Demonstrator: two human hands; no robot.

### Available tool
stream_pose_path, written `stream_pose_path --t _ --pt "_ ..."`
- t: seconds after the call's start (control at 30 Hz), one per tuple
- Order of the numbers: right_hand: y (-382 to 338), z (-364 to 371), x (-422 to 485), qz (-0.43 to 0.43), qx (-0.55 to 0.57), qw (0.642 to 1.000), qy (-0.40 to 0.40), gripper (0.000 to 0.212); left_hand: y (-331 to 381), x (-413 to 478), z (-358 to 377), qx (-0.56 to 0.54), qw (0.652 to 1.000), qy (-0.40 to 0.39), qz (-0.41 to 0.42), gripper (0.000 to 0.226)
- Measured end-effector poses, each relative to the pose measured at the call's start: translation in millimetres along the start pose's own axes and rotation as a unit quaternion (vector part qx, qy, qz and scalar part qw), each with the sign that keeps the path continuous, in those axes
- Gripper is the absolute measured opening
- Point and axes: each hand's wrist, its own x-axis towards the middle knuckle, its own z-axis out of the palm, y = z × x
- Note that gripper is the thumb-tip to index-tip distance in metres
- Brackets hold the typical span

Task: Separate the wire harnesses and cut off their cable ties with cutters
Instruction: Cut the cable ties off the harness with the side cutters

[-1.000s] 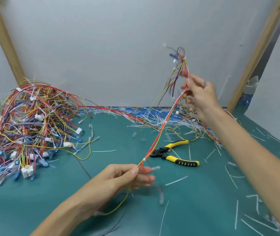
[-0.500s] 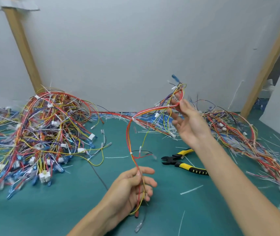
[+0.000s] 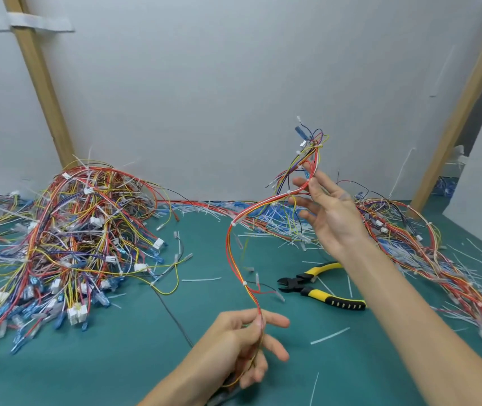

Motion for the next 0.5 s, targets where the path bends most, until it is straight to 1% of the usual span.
stream_pose_path --t 0.07,0.1,0.13,0.17,0.2,0.23,0.27,0.33,0.43,0.5 --pt "-7 -3 3 -0.015 -0.018 1.000 0.013 0.027 1 -3 5 0.050 0.999 -0.006 0.003 0.030" --pt "-11 -5 4 -0.020 -0.025 0.999 0.023 0.027 -2 -5 8 0.099 0.995 0.014 0.022 0.029" --pt "-16 -8 7 -0.024 -0.031 0.999 0.036 0.027 -7 -6 10 0.189 0.978 0.059 0.063 0.028" --pt "-21 -12 9 -0.027 -0.035 0.998 0.048 0.029 -14 -7 12 0.303 0.939 0.110 0.118 0.027" --pt "-28 -16 12 -0.031 -0.041 0.997 0.058 0.030 -18 -9 16 0.400 0.888 0.151 0.166 0.025" --pt "-35 -20 16 -0.037 -0.054 0.996 0.063 0.032 -18 -12 22 0.441 0.860 0.173 0.188 0.023" --pt "-42 -25 19 -0.045 -0.074 0.994 0.066 0.033 -15 -15 30 0.434 0.862 0.175 0.195 0.024" --pt "-56 -33 26 -0.067 -0.121 0.987 0.076 0.033 -17 -14 39 0.400 0.876 0.173 0.205 0.031" --pt "-78 -44 38 -0.106 -0.205 0.969 0.093 0.021 -18 -12 67 0.380 0.887 0.194 0.175 0.040" --pt "-95 -53 50 -0.131 -0.268 0.950 0.096 0.019 -20 -7 91 0.372 0.899 0.179 0.146 0.061"
